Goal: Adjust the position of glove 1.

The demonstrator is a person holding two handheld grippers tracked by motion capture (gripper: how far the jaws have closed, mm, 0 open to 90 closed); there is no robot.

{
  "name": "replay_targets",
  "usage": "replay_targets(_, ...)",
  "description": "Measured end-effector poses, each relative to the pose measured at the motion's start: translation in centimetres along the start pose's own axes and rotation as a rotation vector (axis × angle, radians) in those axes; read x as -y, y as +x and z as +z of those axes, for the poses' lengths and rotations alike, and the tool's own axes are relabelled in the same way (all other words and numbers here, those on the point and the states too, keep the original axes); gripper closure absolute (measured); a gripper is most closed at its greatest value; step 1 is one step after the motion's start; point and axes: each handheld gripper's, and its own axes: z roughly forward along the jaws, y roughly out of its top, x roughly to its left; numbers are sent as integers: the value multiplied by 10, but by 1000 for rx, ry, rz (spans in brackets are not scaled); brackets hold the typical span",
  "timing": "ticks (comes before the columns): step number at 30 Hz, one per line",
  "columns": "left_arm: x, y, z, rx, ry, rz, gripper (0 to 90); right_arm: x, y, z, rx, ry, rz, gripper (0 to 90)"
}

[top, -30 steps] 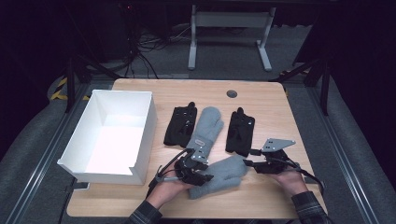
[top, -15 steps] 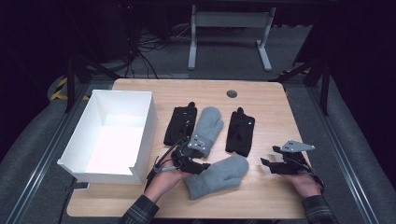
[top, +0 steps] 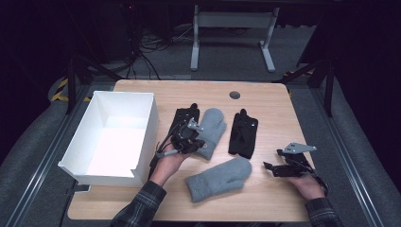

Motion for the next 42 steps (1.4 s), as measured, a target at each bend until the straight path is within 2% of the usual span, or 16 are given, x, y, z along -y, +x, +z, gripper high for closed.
replay_targets(2,-9,10,5,-32,-2,-18,900,0,0,0,3,2,2,164)
replay_targets(3,-13,14,8,-28,-9,-33,900,0,0,0,3,2,3,164)
replay_targets(5,-18,21,13,-64,-3,-36,900,0,0,0,4,2,3,163)
replay_targets(8,-26,35,26,-94,2,-56,900,0,0,0,3,2,2,162)
replay_targets(10,-29,43,36,-95,17,-58,900,0,0,0,2,3,2,160)
replay_targets(12,-31,53,48,-103,7,-81,900,0,0,0,2,3,1,157)
replay_targets(13,-31,53,48,-103,7,-81,899,0,0,0,2,3,1,157)
replay_targets(15,-31,57,59,-107,25,-89,900,0,0,0,3,4,1,156)
replay_targets(17,-32,58,63,-101,29,-96,899,0,0,0,2,4,0,156)
replay_targets(22,-40,50,73,-86,40,-69,899,0,0,0,2,4,0,155)
replay_targets(24,-43,47,76,-93,39,-53,899,0,0,0,2,4,-1,154)
replay_targets(29,-47,40,71,-83,20,-40,891,0,0,0,2,4,-1,154)
replay_targets(35,-47,27,51,-52,-18,-21,741,0,0,0,2,5,-1,153)
replay_targets(36,-46,23,49,-51,-18,-21,646,0,0,0,2,6,-1,152)
replay_targets(39,-46,20,51,-60,-17,-21,562,0,0,1,2,6,-2,152)
replay_targets(42,-44,20,61,-68,5,-34,481,-1,0,1,2,6,-2,152)
